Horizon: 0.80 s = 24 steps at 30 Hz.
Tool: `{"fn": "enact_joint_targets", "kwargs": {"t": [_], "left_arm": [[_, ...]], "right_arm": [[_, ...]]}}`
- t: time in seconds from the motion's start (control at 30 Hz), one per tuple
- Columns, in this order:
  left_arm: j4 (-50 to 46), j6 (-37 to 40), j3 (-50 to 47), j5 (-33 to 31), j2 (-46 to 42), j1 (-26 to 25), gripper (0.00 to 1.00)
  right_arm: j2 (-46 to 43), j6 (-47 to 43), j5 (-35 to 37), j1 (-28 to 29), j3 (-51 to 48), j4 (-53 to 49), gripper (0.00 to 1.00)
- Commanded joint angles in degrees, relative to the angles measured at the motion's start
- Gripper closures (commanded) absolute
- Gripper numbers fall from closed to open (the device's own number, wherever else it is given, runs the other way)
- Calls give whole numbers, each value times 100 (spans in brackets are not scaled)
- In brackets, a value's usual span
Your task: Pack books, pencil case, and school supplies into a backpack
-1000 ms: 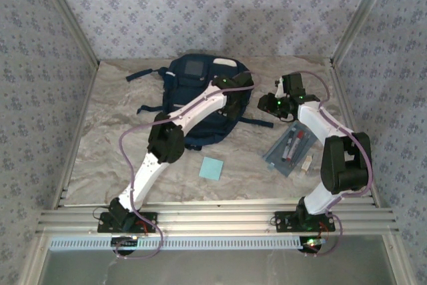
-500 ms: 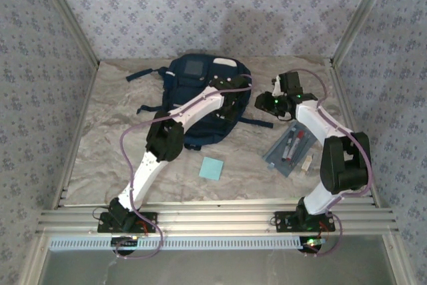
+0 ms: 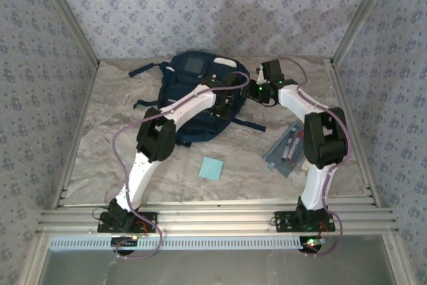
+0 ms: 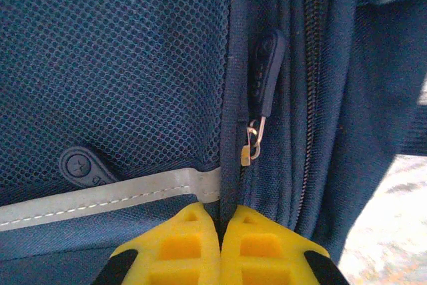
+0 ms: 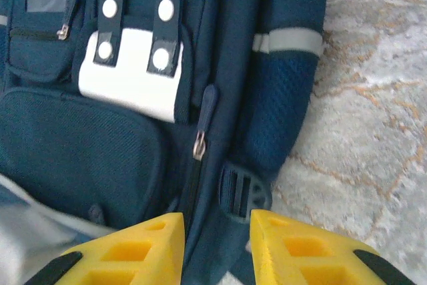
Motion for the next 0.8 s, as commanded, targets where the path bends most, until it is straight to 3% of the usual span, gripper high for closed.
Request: {"fn": "enact_joint_targets", "kwargs": {"t": [0.0,0.47,0.77], "left_arm": [[243,-150,-335,767,-714,80,100],[680,-474,-785,1275,-1090,80,100],[788,-579,-808,1331,-1060,74,100]], "right_arm": [[376,230,35,72,493,-16,68],[1494,303,332,359,1547,-559,69],[1216,147,1169,477,1390,-874,62]]}}
